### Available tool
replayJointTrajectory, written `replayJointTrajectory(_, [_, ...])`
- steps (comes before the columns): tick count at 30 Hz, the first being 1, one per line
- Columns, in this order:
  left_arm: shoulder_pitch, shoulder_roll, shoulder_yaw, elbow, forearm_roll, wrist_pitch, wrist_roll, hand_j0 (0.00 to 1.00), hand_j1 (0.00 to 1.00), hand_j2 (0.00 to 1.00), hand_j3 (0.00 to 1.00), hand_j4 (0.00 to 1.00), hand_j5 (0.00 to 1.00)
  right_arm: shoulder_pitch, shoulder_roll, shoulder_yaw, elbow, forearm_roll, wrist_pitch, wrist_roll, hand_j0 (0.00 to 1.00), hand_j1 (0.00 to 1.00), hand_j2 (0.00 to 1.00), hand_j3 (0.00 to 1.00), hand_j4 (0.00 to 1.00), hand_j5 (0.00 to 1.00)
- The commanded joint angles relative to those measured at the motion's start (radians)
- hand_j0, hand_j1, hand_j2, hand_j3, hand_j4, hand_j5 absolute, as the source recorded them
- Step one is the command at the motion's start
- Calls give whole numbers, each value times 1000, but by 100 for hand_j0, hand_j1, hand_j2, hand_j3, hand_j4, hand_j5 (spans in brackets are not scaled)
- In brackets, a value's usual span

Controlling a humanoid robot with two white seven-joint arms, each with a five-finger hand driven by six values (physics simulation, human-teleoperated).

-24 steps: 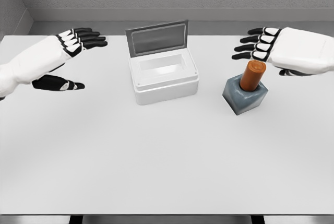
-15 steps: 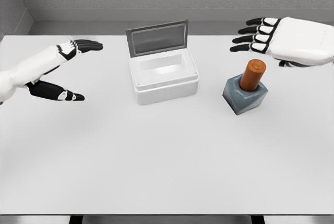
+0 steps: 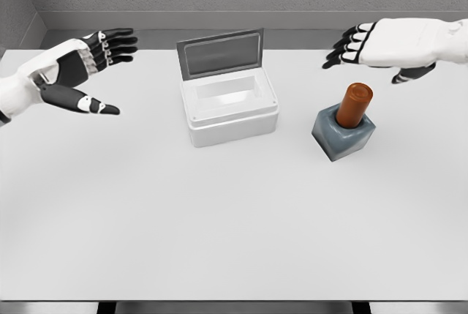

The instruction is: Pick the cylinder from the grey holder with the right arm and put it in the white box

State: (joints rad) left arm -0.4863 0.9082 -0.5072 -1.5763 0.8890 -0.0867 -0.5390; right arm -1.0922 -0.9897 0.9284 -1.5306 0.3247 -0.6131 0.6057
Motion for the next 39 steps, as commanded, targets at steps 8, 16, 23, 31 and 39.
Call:
replayJointTrajectory(8, [-107, -120, -7, 220, 39, 104, -10, 100, 100, 100, 100, 100, 100, 0, 9, 93, 7, 66, 2, 5, 94, 94, 94, 94, 94, 94])
replayJointTrajectory(16, [-213, -221, -51, 398, 37, 105, -12, 100, 100, 100, 100, 100, 100, 3, 48, 109, 15, 91, 2, 5, 95, 95, 95, 95, 95, 95])
replayJointTrajectory(23, [-218, -235, -56, 423, 22, 99, -9, 100, 100, 100, 100, 100, 100, 6, 72, 109, 50, 128, 2, 5, 90, 90, 90, 90, 90, 90])
replayJointTrajectory(31, [-222, -236, -53, 469, -33, 96, -4, 100, 100, 100, 100, 100, 100, 6, 69, 119, 40, 151, 2, 5, 71, 71, 71, 71, 71, 71])
replayJointTrajectory(39, [-242, -262, -53, 518, -32, 101, -4, 100, 100, 100, 100, 100, 100, 6, 68, 119, 27, 157, 2, 5, 60, 60, 60, 60, 60, 60])
